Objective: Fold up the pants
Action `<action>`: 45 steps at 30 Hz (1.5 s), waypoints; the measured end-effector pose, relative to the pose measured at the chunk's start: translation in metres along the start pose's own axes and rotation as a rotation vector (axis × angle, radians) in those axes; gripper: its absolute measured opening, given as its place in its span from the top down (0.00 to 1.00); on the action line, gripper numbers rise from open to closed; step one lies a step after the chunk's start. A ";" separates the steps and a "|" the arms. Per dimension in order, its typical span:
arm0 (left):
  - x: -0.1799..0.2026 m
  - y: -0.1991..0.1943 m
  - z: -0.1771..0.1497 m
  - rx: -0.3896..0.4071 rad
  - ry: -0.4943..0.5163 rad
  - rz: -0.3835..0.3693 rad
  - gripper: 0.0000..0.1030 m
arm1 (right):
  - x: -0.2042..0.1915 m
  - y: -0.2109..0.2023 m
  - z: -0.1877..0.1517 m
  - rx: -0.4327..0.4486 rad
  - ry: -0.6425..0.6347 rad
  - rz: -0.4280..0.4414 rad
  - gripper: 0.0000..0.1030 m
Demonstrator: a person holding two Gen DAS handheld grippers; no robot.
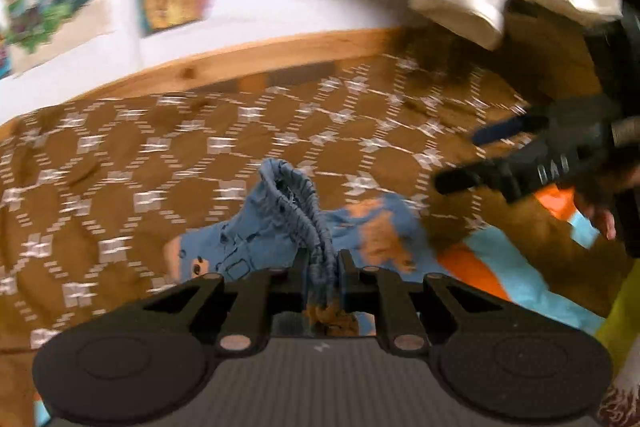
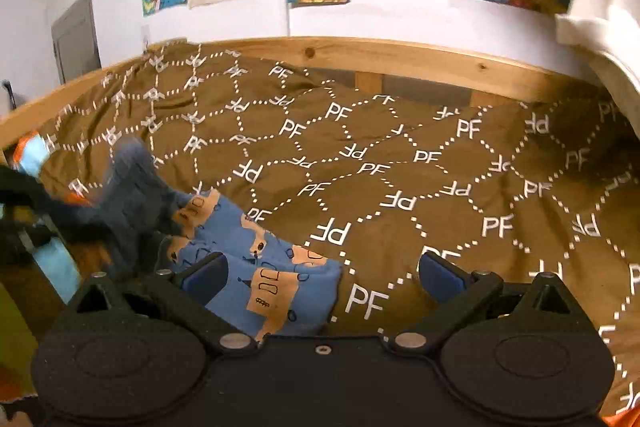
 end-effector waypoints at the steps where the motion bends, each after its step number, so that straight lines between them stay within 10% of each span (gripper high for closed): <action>1: 0.009 0.011 -0.002 -0.012 0.017 -0.014 0.85 | 0.004 -0.001 -0.001 -0.005 0.026 0.022 0.03; 7: 0.042 0.074 -0.041 -0.124 0.101 -0.061 0.81 | 0.009 0.014 -0.026 -0.077 0.222 0.191 0.04; 14: 0.048 0.060 -0.054 -0.073 0.167 -0.062 0.50 | 0.007 0.030 -0.045 -0.089 0.335 0.275 0.07; 25: 0.045 0.066 -0.067 -0.108 0.205 -0.053 0.65 | -0.028 0.038 -0.038 -0.094 0.176 0.322 0.31; 36: 0.044 0.058 -0.063 -0.101 0.175 -0.078 0.86 | -0.031 0.048 -0.043 -0.100 0.185 0.261 0.87; 45: 0.062 0.038 -0.045 -0.030 0.153 -0.134 0.86 | -0.021 0.014 -0.024 -0.036 0.126 0.246 0.89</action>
Point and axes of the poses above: each gripper's, at about its wrist camera, not at the fingertips, and y roughly the way its jaws point, x to its right, z to its top, the point moved 8 cm from there along y, roughly the way its jaws point, and after that the axes turned 12 degrees about -z, right-handed, at the moved point
